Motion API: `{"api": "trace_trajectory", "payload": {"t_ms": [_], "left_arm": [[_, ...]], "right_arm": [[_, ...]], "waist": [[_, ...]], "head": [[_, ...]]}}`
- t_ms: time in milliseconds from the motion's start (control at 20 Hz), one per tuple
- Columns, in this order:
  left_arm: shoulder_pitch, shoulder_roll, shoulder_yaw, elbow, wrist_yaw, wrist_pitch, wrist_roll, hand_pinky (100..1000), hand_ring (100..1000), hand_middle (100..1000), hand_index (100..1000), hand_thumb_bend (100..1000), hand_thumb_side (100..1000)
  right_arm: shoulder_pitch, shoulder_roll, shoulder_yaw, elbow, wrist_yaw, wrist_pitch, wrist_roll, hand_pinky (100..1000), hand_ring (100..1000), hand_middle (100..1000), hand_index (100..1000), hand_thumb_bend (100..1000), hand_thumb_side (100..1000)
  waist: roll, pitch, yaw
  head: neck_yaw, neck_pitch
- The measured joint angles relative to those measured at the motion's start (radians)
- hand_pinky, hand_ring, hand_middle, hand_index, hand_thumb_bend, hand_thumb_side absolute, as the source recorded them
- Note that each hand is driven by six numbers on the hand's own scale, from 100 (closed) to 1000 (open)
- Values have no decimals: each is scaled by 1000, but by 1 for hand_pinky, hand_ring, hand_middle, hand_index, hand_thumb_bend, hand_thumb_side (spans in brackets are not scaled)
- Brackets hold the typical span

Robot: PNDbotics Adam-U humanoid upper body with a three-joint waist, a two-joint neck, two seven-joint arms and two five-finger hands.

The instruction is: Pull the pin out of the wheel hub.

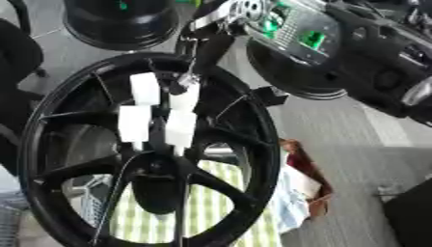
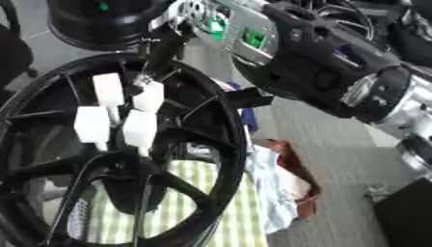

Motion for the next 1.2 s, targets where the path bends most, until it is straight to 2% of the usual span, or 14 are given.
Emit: {"api": "trace_trajectory", "payload": {"t_ms": [50,300,600,1200], "left_arm": [[0,0,0,0,0,0,0,823,879,772,835,521,574],[0,-4,0,0,0,0,0,823,879,772,835,521,574],[0,-8,0,0,0,0,0,823,880,773,835,520,574],[-1,-9,0,0,0,-4,-4,823,880,773,835,517,574]], "right_arm": [[1,0,0,1,5,2,-2,814,898,816,899,508,458],[9,2,-1,21,20,8,-8,815,897,817,894,536,419],[17,3,-2,34,27,11,-11,823,905,844,897,533,423],[25,3,-11,29,-1,27,-27,813,900,842,895,515,461]], "waist": [[0,0,1],[0,9,3],[0,21,4],[0,32,4]], "head": [[-1,0],[-6,-8],[-8,-9],[-6,-22]]}}
